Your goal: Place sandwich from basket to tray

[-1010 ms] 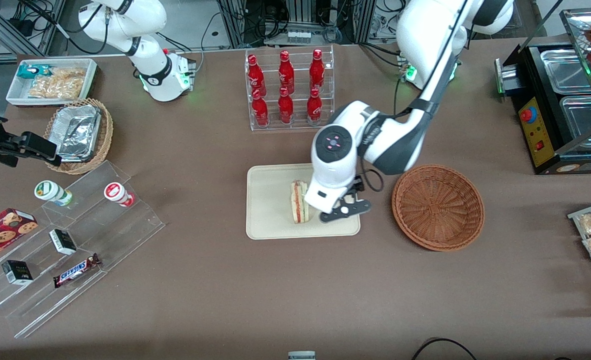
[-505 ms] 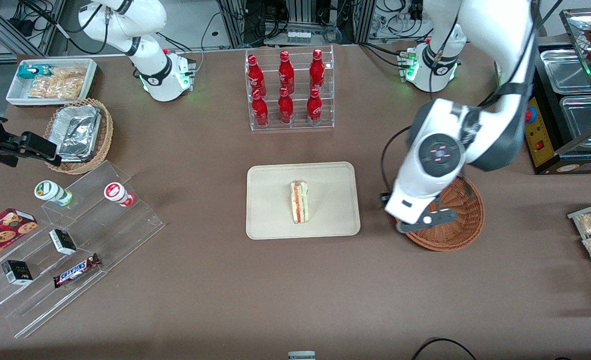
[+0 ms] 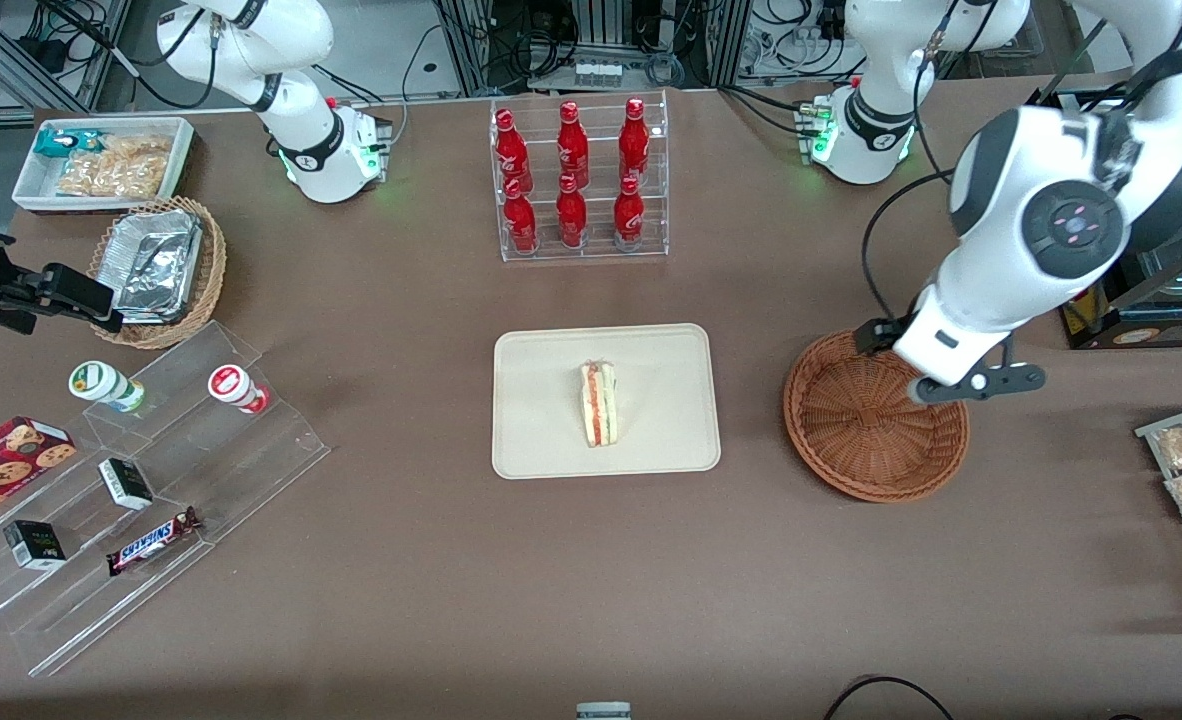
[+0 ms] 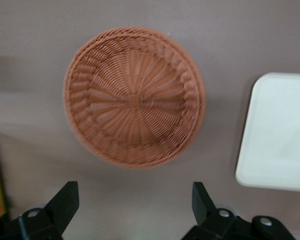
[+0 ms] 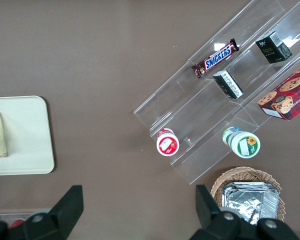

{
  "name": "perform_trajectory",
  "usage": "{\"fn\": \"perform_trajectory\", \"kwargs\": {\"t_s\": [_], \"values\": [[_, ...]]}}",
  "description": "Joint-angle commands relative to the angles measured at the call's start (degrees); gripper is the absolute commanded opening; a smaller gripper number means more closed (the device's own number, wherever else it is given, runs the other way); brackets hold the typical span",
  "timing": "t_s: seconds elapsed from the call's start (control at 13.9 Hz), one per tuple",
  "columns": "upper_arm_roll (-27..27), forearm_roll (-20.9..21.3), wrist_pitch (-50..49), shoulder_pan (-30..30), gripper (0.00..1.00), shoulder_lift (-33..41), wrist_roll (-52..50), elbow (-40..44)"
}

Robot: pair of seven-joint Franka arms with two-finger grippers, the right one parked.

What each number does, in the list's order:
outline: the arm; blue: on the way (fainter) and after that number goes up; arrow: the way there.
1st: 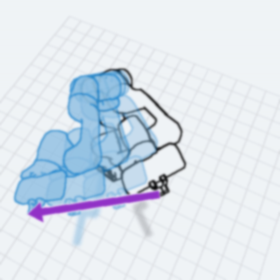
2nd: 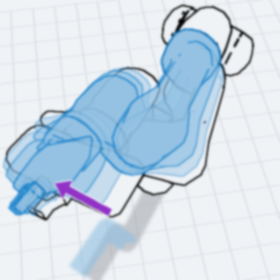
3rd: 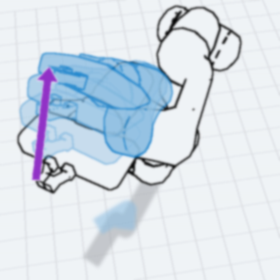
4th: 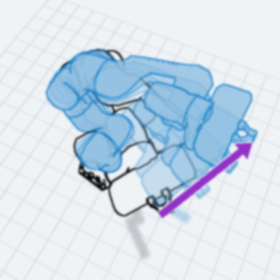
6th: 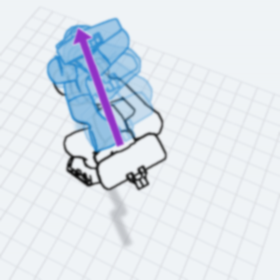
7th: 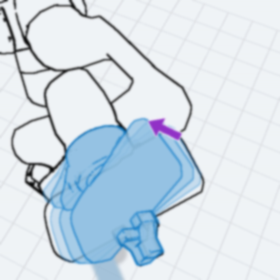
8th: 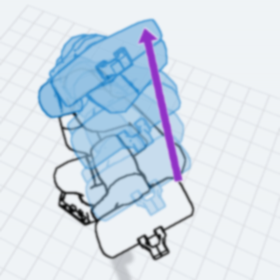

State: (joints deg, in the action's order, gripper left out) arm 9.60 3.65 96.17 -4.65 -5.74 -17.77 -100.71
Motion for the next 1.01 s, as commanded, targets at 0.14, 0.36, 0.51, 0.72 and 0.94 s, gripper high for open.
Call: {"fn": "perform_trajectory", "kwargs": {"t_s": [0.14, 0.36, 0.51, 0.72, 0.94], "values": [[3.32, -0.75, -8.79, 9.04, 1.00, 6.62, 15.37, 1.21], [0.61, -0.31, -13.27, 9.31, 1.00, 7.33, 16.89, 6.82], [-0.28, -0.57, -14.96, 9.31, 1.00, 7.06, 16.89, 9.83], [-2.65, -3.11, -13.38, 8.52, 1.00, 6.54, 18.28, 10.19], [-3.89, -8.64, -11.80, 8.77, 1.00, 6.19, 19.52, 10.01]]}}
